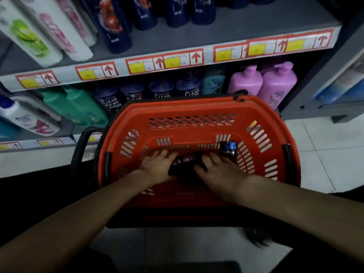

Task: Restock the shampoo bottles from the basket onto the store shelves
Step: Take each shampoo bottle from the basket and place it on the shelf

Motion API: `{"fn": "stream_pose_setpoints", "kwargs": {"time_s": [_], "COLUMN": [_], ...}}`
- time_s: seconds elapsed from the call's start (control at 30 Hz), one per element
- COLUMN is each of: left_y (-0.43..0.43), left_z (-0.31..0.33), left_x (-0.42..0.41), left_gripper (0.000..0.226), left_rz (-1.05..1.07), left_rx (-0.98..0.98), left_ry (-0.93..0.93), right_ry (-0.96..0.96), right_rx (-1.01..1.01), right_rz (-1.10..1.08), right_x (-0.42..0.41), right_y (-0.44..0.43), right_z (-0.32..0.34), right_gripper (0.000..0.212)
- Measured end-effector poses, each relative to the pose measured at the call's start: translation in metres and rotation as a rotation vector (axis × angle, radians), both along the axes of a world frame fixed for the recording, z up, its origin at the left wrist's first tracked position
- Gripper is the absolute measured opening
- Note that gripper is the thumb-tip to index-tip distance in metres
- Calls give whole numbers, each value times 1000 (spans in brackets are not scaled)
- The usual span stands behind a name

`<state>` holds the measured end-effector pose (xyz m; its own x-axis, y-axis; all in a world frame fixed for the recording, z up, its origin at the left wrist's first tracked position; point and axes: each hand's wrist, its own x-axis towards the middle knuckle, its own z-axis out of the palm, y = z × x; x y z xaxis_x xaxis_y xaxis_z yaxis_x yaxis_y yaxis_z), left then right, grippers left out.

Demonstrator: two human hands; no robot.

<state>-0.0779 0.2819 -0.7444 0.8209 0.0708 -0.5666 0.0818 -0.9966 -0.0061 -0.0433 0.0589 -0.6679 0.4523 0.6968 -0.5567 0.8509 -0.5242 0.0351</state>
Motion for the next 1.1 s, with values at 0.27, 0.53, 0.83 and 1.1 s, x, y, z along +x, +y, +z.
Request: {"fn": "stream_pose_setpoints", "kwargs": {"time_s": [0.27,0.53,0.83,1.1], "left_y": [-2,-18,-24,-15], "left_z": [-79,-113,-103,-39], "left_x": [32,39,50,36], "left_gripper": [89,58,42,39], "left_rz": [55,-37,127,406], "left_rx": [52,137,116,-200], "left_ry": [196,52,45,0], "right_ry": [101,141,80,91], "right_rx": [9,-31,-49,-202], "right_rz": [35,24,63,35], "right_x": [-5,2,9,33], "right_y": [-5,-23,-35,-35], "right_z": [-7,-1,-10,-1], "right_gripper": [56,56,57,50]}}
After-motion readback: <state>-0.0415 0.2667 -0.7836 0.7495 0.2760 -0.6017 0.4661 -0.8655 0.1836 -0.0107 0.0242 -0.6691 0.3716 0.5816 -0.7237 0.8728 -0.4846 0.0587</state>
